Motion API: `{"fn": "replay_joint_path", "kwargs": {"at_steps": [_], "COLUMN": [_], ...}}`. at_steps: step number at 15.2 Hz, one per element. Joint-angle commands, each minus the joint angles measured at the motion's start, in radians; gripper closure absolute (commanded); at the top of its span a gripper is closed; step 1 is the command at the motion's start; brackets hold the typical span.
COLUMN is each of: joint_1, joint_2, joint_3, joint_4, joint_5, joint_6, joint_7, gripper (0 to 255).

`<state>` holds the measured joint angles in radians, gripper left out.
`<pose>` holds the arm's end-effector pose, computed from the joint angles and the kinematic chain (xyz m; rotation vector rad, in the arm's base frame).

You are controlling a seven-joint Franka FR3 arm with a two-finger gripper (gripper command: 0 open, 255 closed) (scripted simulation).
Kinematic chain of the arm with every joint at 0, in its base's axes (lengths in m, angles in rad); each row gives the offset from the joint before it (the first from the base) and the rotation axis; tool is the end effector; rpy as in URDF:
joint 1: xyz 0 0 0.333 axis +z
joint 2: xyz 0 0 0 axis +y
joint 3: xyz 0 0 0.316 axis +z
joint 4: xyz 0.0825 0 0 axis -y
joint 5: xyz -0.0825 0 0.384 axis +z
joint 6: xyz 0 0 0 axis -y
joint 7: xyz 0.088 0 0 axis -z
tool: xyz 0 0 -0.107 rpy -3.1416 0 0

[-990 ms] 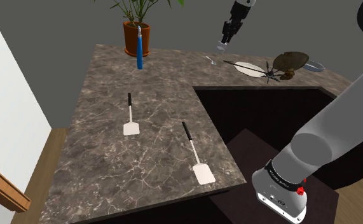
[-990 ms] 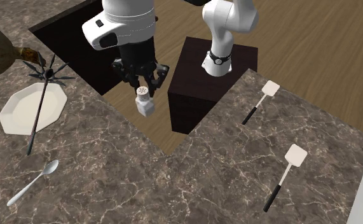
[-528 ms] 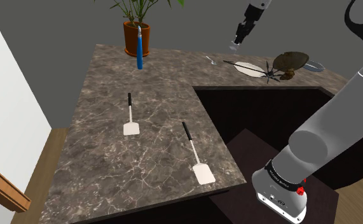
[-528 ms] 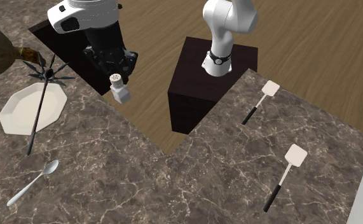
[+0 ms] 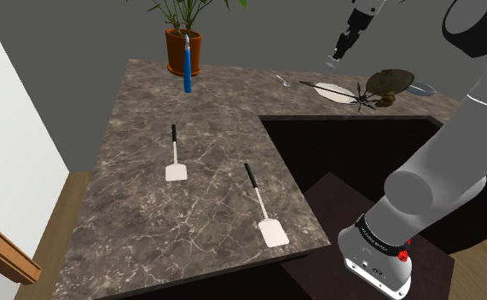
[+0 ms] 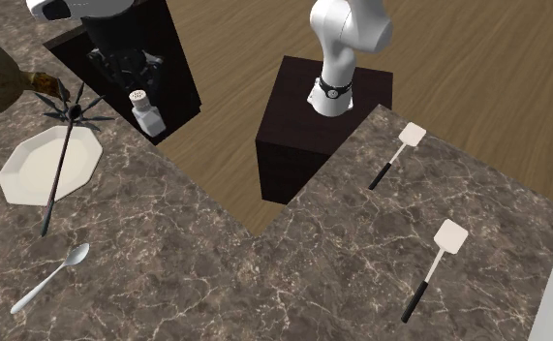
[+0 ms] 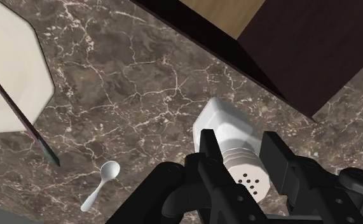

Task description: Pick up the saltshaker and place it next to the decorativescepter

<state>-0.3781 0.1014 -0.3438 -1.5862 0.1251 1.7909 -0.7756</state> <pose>0.4653 -0.3828 0.5826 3.1244 0.0571 0.2206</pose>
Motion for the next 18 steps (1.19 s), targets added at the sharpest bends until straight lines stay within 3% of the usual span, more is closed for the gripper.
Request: {"fn": "replay_joint_path", "kwargs": {"at_steps": [1,7,9,18], "joint_1": [-0.033,-0.147,-0.207,-0.186], "joint_2": [0.041,0.19,0.27,0.243], "joint_3": [-0.023,-0.069,-0.081,-0.077], "joint_4": [0.052,0.246,0.356,0.196], "joint_5": [0.023,0.101,0.14,0.131], "joint_6": [-0.019,-0.092,-0.137,-0.003], "joint_7": [-0.057,-0.199,-0.252,-0.265], "gripper": [255,255,255,255]}}
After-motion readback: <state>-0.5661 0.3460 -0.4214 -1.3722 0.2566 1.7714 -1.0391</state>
